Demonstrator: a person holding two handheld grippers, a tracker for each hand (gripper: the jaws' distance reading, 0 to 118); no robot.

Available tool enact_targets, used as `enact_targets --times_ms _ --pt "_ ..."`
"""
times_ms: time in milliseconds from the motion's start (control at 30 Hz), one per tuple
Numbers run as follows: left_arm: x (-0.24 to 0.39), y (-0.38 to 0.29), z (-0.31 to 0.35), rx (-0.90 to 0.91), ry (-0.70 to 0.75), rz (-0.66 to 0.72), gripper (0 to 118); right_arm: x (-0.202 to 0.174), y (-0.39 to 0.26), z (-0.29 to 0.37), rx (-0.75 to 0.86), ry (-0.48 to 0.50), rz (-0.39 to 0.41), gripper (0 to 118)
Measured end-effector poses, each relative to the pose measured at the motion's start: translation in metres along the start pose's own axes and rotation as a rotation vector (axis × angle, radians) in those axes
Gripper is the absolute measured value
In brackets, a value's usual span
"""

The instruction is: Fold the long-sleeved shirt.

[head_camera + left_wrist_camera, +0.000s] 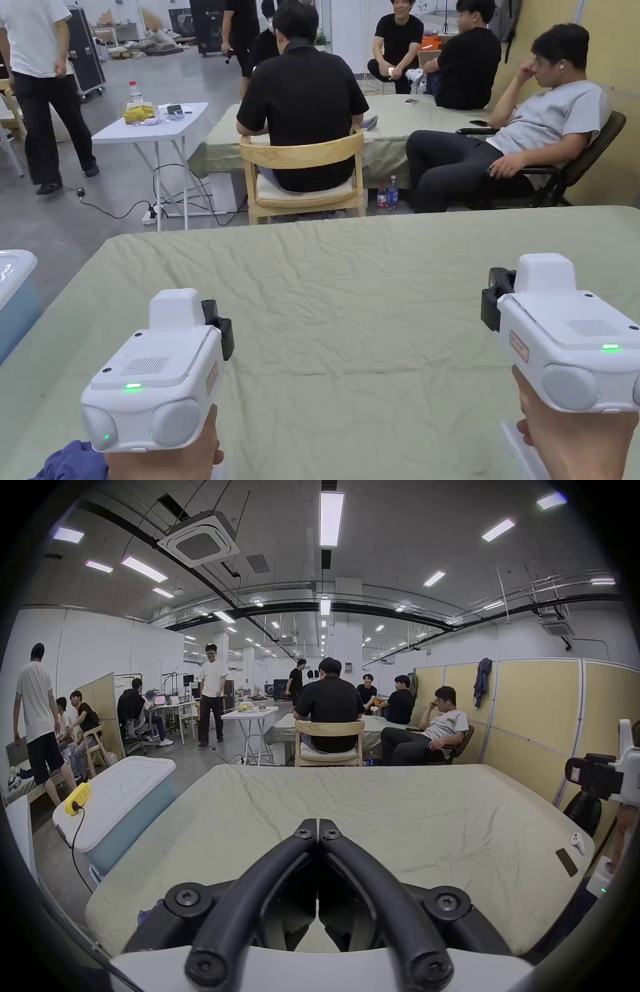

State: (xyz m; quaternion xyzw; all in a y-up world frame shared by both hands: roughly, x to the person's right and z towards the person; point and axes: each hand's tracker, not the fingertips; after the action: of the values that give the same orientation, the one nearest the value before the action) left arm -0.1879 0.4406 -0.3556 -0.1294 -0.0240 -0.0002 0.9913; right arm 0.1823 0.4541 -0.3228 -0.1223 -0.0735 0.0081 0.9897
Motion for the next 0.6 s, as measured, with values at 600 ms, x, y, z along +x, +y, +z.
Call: enact_targets --times_ms 600 --pt "0.0002 0.0038 0.0034 0.003 -0.013 -0.003 0 0.0018 -0.0005 -0.0005 -0.006 -0.002 0.001 1"
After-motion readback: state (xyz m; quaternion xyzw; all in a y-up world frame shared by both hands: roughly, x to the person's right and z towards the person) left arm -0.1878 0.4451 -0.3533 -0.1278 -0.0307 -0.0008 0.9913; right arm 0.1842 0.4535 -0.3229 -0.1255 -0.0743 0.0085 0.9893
